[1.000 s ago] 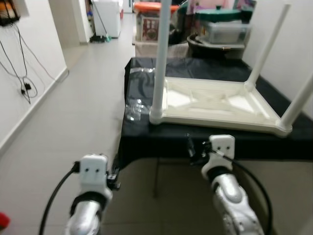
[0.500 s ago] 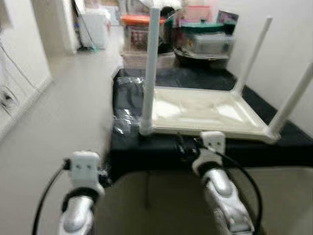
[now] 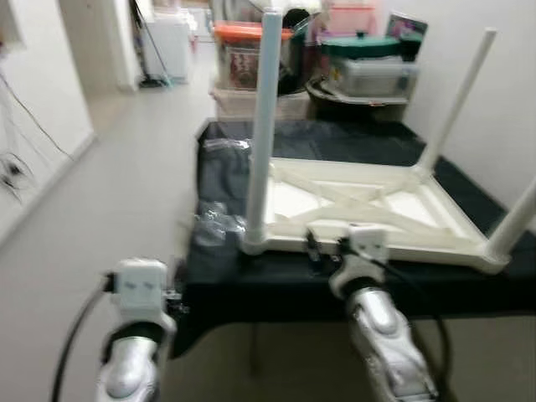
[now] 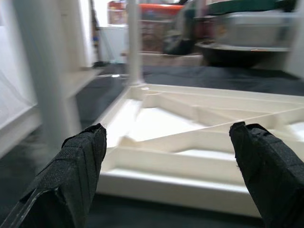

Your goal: Building children table

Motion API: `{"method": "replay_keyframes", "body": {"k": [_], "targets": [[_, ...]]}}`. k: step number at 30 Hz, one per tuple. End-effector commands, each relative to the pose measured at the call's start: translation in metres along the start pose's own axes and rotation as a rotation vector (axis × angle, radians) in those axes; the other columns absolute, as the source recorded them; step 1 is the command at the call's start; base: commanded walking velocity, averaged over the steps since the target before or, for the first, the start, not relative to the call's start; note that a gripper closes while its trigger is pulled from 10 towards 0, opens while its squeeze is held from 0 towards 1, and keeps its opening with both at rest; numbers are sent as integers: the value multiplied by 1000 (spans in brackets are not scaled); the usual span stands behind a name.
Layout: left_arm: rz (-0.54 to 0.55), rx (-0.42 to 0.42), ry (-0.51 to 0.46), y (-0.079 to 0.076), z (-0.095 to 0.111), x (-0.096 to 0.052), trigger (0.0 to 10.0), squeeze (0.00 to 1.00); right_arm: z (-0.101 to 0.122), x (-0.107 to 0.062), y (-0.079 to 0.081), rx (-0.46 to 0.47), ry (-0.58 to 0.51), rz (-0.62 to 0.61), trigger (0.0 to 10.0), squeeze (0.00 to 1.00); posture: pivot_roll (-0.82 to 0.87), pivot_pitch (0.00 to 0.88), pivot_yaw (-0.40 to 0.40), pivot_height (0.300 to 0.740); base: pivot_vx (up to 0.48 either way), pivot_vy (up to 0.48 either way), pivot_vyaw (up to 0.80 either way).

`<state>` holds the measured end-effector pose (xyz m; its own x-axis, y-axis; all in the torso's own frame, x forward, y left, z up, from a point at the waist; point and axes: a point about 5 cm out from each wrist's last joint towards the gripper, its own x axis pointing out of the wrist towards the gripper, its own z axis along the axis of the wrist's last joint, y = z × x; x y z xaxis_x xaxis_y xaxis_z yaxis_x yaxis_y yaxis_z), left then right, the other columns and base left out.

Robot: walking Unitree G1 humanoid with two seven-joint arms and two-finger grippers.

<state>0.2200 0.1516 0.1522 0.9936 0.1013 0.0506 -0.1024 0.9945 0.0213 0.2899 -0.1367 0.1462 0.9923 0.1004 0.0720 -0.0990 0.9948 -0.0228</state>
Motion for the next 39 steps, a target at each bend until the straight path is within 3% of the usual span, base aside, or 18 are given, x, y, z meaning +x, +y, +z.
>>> {"method": "replay_keyframes", "body": {"k": [1,13,29,39], "targets": [[-20,-8,5,-6,-1,0,10000,0,-2,0,-6,-14,2,-16,10000,0,93,0,-79,740,277,0,0],[-14,-15,4,-6,-1,0,10000,0,0,1,-9,3,0,-42,10000,0,88,0,-76,740,274,0,0],[-21,-27,31,-10,-2,2,10000,0,6,7,-12,-15,-17,-60,10000,0,82,9,-66,740,0,0,0],[-40,-37,44,-15,-3,-2,10000,0,8,14,-15,4,-10,-93,10000,0,87,28,-69,740,0,0,522]]}}
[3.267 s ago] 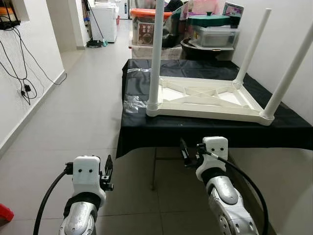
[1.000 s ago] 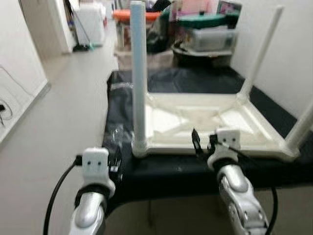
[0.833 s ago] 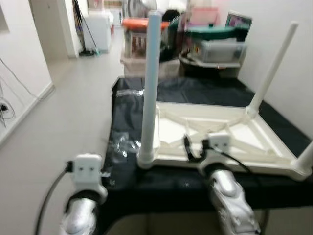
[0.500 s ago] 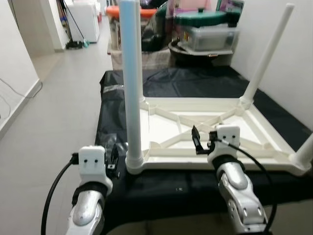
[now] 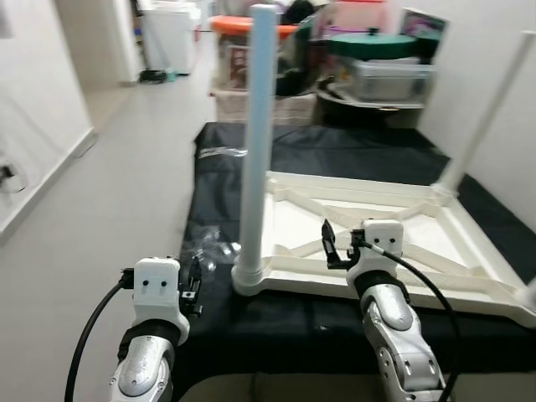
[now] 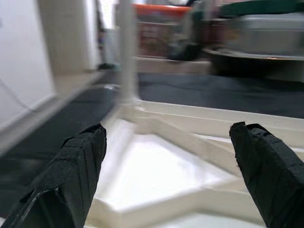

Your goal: Building children table

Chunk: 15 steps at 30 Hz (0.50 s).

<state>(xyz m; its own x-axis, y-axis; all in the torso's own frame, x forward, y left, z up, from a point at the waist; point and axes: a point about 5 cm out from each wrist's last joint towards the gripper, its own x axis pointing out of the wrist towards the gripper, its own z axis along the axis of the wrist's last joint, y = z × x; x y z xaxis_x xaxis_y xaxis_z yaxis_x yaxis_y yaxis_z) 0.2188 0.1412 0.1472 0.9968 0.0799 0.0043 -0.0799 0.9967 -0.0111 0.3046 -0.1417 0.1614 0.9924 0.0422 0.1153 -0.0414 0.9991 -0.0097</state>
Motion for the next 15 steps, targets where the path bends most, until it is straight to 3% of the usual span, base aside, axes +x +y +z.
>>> {"method": "replay_keyframes", "body": {"k": [1,9,15], "targets": [[-20,-5,2,-5,2,-1,10000,0,-6,1,-10,19,40,-47,10000,0,88,32,-73,740,0,0,0],[-29,-12,13,-8,0,-3,10000,0,-3,3,-11,-11,28,-46,10000,0,84,37,-72,740,0,0,0],[-53,-26,29,-12,-3,-7,10000,0,-4,7,-14,27,52,-33,10000,0,86,33,-71,740,0,0,0]]}}
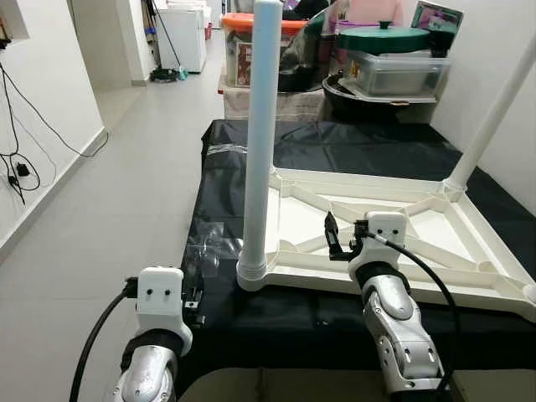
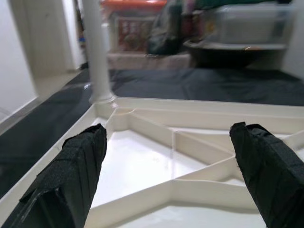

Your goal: Building children table

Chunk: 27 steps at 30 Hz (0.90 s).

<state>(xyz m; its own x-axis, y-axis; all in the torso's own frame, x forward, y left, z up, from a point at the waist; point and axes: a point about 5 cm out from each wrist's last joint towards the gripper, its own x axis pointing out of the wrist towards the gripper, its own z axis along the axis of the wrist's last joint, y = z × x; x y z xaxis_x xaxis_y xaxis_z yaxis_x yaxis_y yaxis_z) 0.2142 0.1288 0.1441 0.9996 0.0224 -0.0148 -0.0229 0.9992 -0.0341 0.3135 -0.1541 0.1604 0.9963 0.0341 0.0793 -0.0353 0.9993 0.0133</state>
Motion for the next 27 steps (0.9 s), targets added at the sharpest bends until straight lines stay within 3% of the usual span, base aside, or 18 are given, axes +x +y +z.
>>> {"method": "replay_keyframes", "body": {"k": [1,4,7,10,11,13,14,18,19,20,21,22,27], "targets": [[-61,-40,42,-7,-6,-6,10000,0,-3,10,-13,52,62,82,10000,0,89,30,-69,740,0,0,0],[-127,-60,73,-12,-11,-11,10000,0,1,16,-25,60,67,194,10000,0,88,26,-65,740,0,0,0],[-217,-93,110,-19,-15,-18,10000,0,10,20,-40,12,74,349,10000,0,88,23,-63,740,0,0,0],[-278,-115,132,-23,-18,-20,10000,0,15,21,-43,31,102,488,10000,0,88,22,-63,740,0,0,0],[-291,-111,132,-24,-18,-21,10000,0,19,20,-40,30,89,554,10000,624,85,17,-60,740,0,0,0],[-299,-108,131,-24,-18,-21,10000,0,22,20,-38,28,78,601,10000,624,85,18,-58,740,0,0,0],[-308,-101,130,-25,-18,-22,10000,0,25,21,-35,43,75,649,10000,1000,87,15,-59,740,0,0,0],[-318,-94,129,-25,-17,-25,10000,0,33,31,-15,38,51,766,10000,1000,99,31,-60,740,0,0,0],[-320,-96,129,-25,-16,-25,10000,0,35,33,-11,49,44,787,10000,792,103,39,-62,740,0,0,0],[-320,-96,128,-25,-15,-26,10000,0,36,35,-5,67,35,797,10000,278,103,40,-62,740,0,0,0],[-320,-96,128,-25,-15,-26,10000,0,36,35,-5,67,35,797,10000,278,103,40,-62,740,0,0,0],[-323,-97,129,-25,-15,-26,10000,0,38,37,-1,81,32,822,10000,0,106,43,-60,740,0,0,0],[-332,-97,124,-26,-12,-28,10000,0,41,38,14,99,22,916,10000,0,113,61,-62,740,0,0,0]]}}
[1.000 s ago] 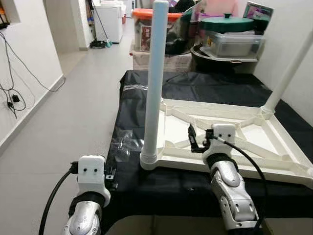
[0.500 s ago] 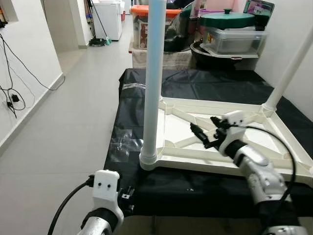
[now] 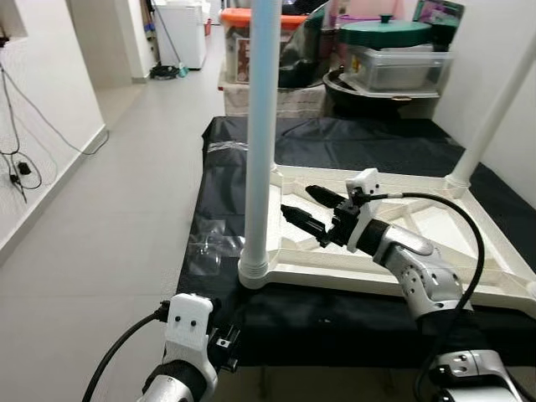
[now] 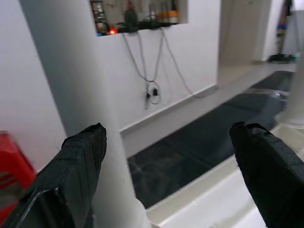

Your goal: Building children table

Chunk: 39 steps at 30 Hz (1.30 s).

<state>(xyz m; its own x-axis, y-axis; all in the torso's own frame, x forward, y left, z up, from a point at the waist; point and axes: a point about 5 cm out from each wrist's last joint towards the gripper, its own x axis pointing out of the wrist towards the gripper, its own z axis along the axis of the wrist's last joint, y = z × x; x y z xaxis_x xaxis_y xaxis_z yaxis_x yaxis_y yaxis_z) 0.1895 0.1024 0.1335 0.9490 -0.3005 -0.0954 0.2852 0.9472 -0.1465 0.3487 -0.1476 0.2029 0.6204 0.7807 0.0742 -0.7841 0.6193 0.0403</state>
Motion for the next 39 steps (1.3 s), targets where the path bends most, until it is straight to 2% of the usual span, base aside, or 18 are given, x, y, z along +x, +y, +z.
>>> {"method": "replay_keyframes", "body": {"k": [1,4,11,22,28,34,39], "targets": [[-12,-2,14,-2,0,-3,10000,0,2,10,7,-9,-11,74,10000,0,112,65,-63,740,0,0,0],[-13,5,20,-3,0,-4,10000,0,2,15,8,-47,-4,93,10000,0,114,71,-66,740,0,0,0],[-18,5,23,-4,1,-4,10000,0,0,17,13,-31,31,194,10000,0,113,80,-71,740,0,0,0],[-16,3,26,-4,1,-4,10000,0,5,23,16,-49,14,226,10000,0,113,83,-70,740,0,0,0],[-16,1,30,-4,1,-4,10000,0,9,34,23,-58,-4,274,10000,0,113,84,-71,740,0,0,0],[-15,1,31,-4,1,-4,10000,0,8,37,26,-61,-3,289,10000,0,114,87,-73,740,0,0,0],[-17,2,30,-4,2,-4,10000,0,6,48,37,-49,-7,322,10000,0,110,87,-74,740,0,0,0]]}}
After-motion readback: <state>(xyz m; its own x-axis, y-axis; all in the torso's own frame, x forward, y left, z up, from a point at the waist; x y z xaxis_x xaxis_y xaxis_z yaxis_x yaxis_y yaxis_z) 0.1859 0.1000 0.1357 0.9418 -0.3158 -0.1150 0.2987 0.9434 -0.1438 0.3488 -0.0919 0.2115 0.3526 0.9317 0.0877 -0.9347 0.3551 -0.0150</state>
